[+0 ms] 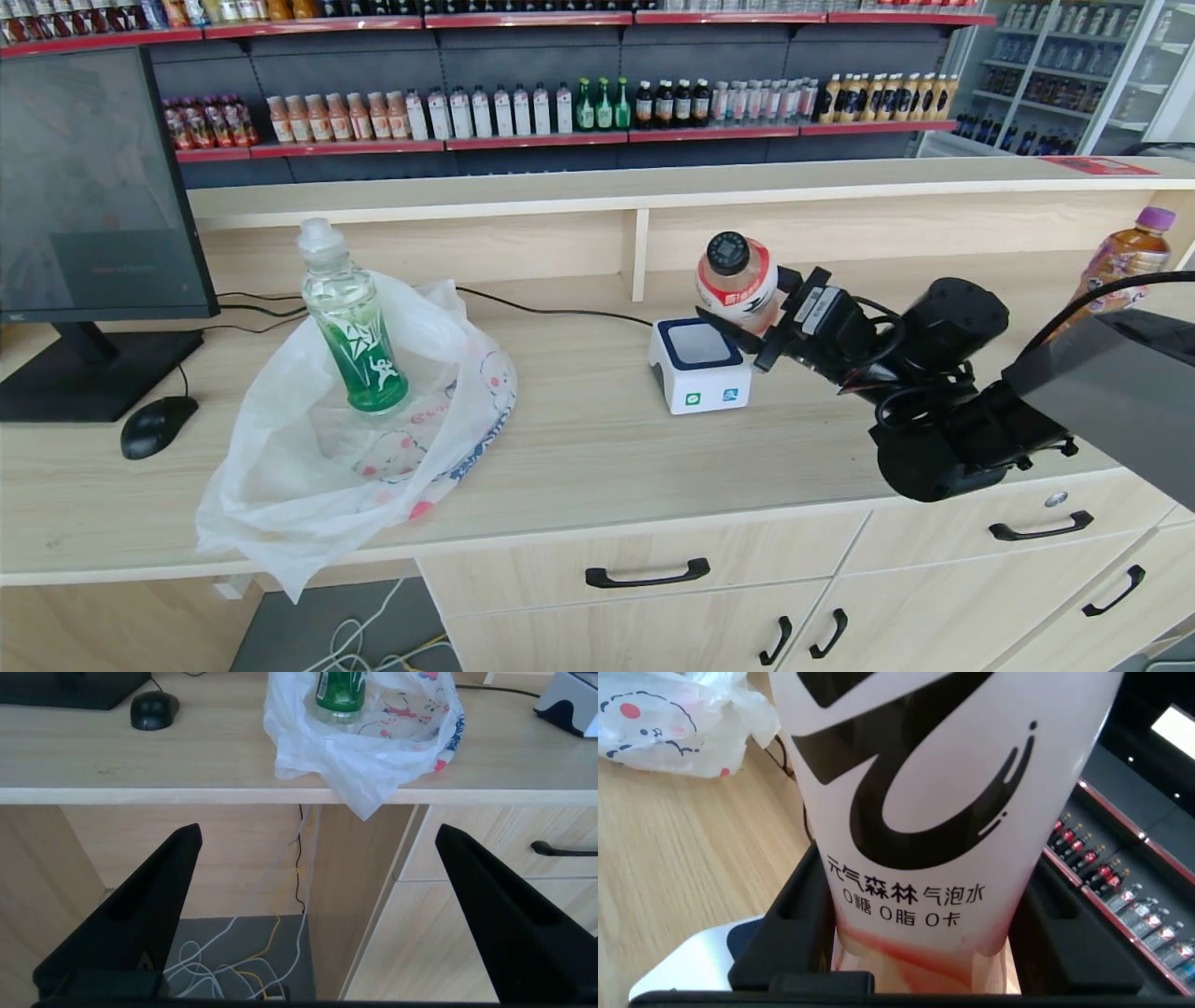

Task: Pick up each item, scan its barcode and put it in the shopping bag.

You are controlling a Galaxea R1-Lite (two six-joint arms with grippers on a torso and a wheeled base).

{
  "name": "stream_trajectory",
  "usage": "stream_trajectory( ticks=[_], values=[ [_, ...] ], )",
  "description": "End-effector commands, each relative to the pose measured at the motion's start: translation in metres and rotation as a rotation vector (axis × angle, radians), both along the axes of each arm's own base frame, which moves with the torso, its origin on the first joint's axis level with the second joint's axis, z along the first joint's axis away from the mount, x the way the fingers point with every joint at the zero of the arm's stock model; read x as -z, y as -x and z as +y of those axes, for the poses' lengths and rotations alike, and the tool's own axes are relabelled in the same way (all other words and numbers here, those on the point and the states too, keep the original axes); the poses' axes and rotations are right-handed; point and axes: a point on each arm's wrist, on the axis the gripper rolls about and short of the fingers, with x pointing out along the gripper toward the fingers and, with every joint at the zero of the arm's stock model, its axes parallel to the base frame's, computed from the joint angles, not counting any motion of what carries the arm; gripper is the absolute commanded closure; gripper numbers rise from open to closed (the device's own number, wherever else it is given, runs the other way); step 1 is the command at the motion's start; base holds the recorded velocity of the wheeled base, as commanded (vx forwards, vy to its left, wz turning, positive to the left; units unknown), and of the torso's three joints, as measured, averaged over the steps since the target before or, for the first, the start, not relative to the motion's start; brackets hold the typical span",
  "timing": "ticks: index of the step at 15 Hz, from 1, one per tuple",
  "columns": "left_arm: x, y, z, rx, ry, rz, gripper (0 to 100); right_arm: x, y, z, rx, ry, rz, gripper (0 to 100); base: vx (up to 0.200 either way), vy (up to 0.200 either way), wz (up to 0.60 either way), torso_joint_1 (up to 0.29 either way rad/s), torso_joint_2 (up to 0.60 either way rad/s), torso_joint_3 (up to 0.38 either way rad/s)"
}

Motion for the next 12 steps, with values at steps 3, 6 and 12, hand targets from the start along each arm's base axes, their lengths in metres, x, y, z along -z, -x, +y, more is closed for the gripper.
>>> stream_trajectory(
  ticks=[3, 6, 12],
  values=[
    [0.0, 0.0, 0.0, 0.001, 0.0, -0.001, 0, 0.023, -0.021, 0.0, -0.019, 0.024, 0.001, 100, 0.0, 0.0, 0.0, 0.0, 0.0, 0.0],
    [0.0, 0.0, 0.0, 0.0, 0.0, 0.0, 0, 0.028, -0.025, -0.002, -0.018, 0.032, 0.002, 100, 0.0, 0.0, 0.0, 0.0, 0.0, 0.0],
    [0.0, 0.0, 0.0, 0.001, 0.0, -0.001, 0, 0.03, -0.031, -0.004, -0.01, 0.029, -0.009, 100, 0.0, 0.0, 0.0, 0.0, 0.0, 0.0]
  ],
)
